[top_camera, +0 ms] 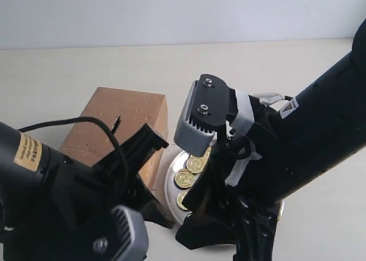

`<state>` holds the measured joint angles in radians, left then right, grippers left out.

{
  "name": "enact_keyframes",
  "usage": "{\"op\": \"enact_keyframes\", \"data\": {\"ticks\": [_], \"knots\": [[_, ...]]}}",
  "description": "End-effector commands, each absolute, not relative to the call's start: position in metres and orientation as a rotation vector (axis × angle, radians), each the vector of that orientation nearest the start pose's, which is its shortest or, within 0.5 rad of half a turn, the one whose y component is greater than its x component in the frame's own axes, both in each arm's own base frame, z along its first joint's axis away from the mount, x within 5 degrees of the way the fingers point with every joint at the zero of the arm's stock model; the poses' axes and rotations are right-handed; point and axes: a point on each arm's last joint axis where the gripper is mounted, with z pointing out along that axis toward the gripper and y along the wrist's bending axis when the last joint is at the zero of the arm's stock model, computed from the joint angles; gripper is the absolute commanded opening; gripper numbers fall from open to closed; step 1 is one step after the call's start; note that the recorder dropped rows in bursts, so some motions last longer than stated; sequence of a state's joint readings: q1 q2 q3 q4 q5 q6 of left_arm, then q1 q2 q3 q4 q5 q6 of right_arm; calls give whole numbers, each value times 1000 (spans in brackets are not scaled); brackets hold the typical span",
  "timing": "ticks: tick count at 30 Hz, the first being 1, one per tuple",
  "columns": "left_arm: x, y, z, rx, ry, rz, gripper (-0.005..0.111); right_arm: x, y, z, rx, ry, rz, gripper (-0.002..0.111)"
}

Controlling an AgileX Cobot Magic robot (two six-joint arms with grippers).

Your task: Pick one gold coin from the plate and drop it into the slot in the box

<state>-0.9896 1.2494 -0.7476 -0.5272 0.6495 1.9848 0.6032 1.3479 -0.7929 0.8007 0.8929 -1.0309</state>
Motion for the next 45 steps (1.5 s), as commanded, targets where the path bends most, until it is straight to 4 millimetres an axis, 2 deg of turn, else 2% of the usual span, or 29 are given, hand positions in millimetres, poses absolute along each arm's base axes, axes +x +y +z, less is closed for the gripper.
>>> {"op": "enact_keyframes", "data": {"ticks": [1,3,6,13,24,29,39,45], "knots": [[108,-211,248,2265,537,63,46,162,177,247,-1535,2206,897,40],[111,-206,247,2191,548,145,46,162,177,247,-1535,2206,897,40],[102,-194,237,2203,528,158,46,161,180,249,-1525,2169,939,40],[76,-200,245,2143,396,141,46,160,181,250,-1543,2142,956,40],[67,-204,246,2136,360,111,45,158,182,252,-1571,2112,997,40],[64,-205,246,2137,347,100,36,157,183,253,-1570,2090,1019,40],[48,-208,245,2148,330,2,37,150,183,255,-1650,2039,1100,40],[43,-205,253,2094,402,-67,37,145,183,257,-1699,2013,1152,40]]}}
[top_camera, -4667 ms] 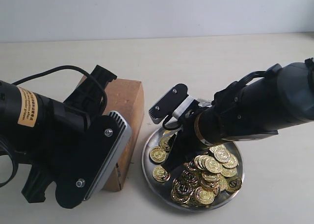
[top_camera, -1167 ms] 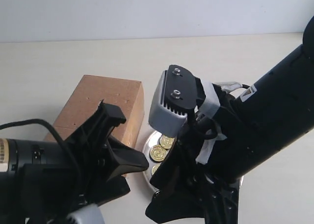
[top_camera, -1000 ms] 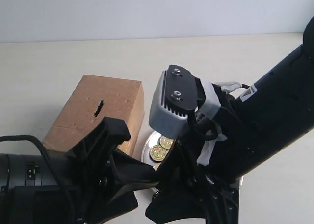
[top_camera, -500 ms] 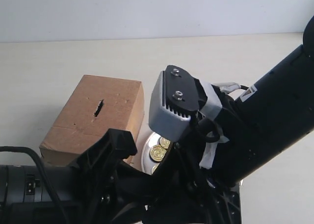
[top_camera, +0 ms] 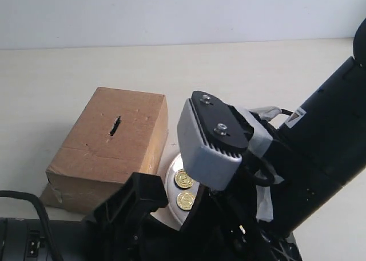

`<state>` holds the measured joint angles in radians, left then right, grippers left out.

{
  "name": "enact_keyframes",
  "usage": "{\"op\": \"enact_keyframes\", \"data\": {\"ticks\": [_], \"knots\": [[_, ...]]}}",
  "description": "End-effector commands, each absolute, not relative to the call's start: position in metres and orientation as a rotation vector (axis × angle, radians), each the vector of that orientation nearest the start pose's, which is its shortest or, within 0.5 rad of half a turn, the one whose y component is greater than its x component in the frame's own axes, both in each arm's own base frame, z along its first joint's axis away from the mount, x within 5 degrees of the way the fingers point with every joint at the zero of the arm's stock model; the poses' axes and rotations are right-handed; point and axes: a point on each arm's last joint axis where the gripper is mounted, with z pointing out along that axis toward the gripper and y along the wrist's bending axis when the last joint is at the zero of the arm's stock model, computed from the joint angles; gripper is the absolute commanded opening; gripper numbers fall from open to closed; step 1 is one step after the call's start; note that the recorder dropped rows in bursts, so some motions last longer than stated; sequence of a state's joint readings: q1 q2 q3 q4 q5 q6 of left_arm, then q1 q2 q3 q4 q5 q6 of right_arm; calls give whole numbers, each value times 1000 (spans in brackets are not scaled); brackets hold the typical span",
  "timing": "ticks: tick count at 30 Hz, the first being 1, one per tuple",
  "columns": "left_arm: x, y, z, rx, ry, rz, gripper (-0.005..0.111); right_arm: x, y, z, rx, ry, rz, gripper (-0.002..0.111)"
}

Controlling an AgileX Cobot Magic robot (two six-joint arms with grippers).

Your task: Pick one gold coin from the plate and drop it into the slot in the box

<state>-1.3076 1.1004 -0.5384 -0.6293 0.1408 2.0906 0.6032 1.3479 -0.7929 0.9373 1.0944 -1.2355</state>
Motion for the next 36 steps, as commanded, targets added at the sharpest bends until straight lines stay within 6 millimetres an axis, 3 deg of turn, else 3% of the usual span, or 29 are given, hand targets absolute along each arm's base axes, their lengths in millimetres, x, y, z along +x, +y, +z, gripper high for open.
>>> {"op": "enact_keyframes", "data": {"ticks": [1,8,36], "knots": [[43,-204,255,2082,415,-80,37,145,183,257,-1702,2013,1162,40],[39,-198,263,2045,443,-139,37,141,183,259,-1735,1971,1207,40],[37,-203,252,2120,442,-167,36,139,185,262,-1729,1931,1263,40]]}}
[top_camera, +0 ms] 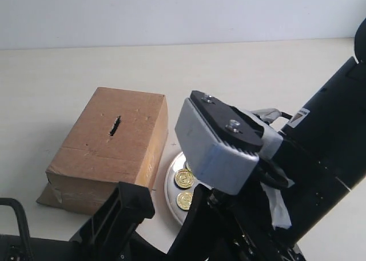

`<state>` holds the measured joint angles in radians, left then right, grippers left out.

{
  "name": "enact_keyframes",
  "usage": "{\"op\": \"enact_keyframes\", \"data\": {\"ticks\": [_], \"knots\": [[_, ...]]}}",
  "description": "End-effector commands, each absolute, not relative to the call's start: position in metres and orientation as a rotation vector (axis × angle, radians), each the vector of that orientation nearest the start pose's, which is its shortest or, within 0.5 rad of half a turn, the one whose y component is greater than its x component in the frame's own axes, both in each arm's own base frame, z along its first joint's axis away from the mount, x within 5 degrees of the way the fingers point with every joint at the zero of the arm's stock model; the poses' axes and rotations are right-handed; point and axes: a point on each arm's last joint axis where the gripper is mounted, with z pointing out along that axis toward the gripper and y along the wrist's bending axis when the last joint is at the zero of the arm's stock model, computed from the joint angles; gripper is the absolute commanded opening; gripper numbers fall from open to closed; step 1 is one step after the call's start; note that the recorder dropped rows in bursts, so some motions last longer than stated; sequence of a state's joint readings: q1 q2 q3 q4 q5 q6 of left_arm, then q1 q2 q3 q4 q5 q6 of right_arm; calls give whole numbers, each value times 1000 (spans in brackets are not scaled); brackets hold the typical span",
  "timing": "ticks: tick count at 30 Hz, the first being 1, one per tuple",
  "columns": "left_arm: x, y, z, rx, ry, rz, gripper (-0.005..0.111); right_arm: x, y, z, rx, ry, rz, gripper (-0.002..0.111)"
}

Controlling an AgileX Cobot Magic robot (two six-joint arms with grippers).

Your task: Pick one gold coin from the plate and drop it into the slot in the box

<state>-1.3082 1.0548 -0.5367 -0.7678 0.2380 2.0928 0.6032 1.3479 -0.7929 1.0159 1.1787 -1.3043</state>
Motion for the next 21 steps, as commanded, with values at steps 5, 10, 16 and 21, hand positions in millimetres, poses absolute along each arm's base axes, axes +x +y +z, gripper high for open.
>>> {"op": "enact_keyframes", "data": {"ticks": [5,10,16,21], "knots": [[40,-204,252,2101,451,-147,36,139,185,262,-1726,1930,1266,40],[42,-208,252,2097,458,-135,36,139,185,262,-1726,1930,1266,40],[42,-210,254,2095,455,-137,13,139,185,262,-1726,1930,1266,40],[42,-210,254,2099,454,-141,0,139,185,262,-1726,1930,1266,40]]}}
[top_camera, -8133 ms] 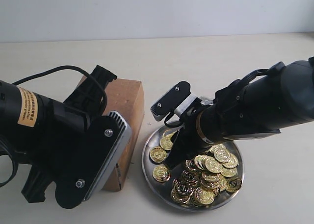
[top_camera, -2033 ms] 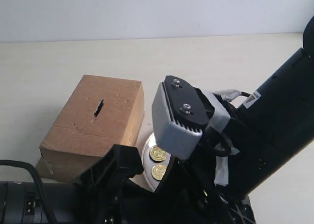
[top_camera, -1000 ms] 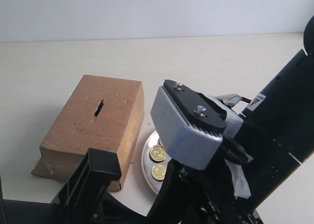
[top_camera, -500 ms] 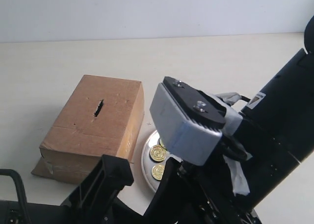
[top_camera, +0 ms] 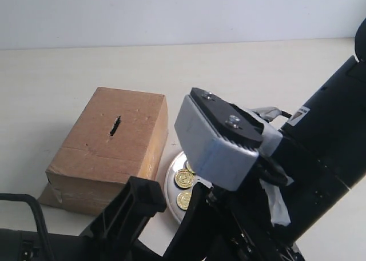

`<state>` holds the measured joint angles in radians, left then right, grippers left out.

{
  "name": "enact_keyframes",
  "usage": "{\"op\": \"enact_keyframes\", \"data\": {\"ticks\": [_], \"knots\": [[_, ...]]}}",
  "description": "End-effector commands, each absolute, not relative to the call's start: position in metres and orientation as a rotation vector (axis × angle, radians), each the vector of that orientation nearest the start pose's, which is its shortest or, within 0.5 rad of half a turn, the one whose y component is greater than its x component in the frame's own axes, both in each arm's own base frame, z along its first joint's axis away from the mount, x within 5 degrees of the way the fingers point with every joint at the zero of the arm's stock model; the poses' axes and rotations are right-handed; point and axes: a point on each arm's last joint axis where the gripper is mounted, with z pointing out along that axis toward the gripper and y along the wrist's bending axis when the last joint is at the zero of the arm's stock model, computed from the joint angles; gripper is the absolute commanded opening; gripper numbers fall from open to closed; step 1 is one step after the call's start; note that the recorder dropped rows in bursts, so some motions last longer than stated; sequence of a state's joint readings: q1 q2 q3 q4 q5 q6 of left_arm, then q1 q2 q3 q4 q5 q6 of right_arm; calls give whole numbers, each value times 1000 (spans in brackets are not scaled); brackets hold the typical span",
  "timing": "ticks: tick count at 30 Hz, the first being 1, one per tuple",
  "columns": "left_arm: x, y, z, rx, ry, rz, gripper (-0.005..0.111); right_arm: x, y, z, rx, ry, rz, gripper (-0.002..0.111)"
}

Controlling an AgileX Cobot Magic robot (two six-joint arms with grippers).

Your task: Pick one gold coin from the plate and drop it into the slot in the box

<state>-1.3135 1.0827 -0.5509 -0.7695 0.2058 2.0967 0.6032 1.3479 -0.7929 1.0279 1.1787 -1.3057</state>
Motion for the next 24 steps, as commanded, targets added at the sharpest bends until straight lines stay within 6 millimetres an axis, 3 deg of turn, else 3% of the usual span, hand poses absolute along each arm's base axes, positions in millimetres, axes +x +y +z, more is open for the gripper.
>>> {"op": "enact_keyframes", "data": {"ticks": [1,11,17,21,24], "knots": [[42,-210,254,2099,454,-141,0,139,185,262,-1726,1930,1266,40],[42,-211,253,2103,455,-142,0,140,185,262,-1723,1933,1261,41],[41,-211,252,2114,455,-155,0,140,185,262,-1711,1953,1259,78],[41,-211,252,2114,455,-155,0,144,183,263,-1719,2008,1187,79],[41,-211,253,2108,474,-168,0,150,177,268,-1717,2098,1011,78]]}}
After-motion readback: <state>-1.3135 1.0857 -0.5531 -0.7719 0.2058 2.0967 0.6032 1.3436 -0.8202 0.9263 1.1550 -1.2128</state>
